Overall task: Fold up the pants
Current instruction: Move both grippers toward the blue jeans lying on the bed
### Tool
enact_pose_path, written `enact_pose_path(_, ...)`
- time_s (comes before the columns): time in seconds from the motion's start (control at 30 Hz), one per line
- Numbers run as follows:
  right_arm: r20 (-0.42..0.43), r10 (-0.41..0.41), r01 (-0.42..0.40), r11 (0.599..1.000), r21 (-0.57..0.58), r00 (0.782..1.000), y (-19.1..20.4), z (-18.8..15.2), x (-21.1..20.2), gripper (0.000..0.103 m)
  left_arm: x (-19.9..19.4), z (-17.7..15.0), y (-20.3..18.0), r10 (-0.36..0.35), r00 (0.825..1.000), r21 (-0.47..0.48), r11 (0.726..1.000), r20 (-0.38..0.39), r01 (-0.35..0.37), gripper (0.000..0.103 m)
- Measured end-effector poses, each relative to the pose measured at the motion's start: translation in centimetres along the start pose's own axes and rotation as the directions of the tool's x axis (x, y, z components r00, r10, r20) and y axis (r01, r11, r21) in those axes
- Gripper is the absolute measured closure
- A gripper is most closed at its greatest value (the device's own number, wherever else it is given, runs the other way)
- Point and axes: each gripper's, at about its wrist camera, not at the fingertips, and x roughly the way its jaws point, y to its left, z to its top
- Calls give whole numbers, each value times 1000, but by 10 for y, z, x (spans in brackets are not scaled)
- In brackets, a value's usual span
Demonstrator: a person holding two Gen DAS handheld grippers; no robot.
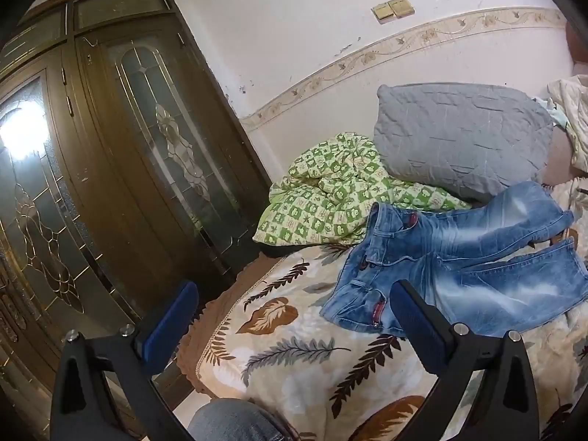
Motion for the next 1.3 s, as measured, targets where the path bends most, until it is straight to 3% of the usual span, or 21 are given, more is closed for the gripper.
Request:
enact_pose_path(0.9,-4,-20,20,1000,12,1000,-3,-1,3,0,23,-9,-4,-35,999,-14,999,-33,34,0)
enact_pose_path(1.3,-1,-57,57,998,-22,998,3,-4,5,5,40,-17,-4,-93,991,-36,995,-99,90,0)
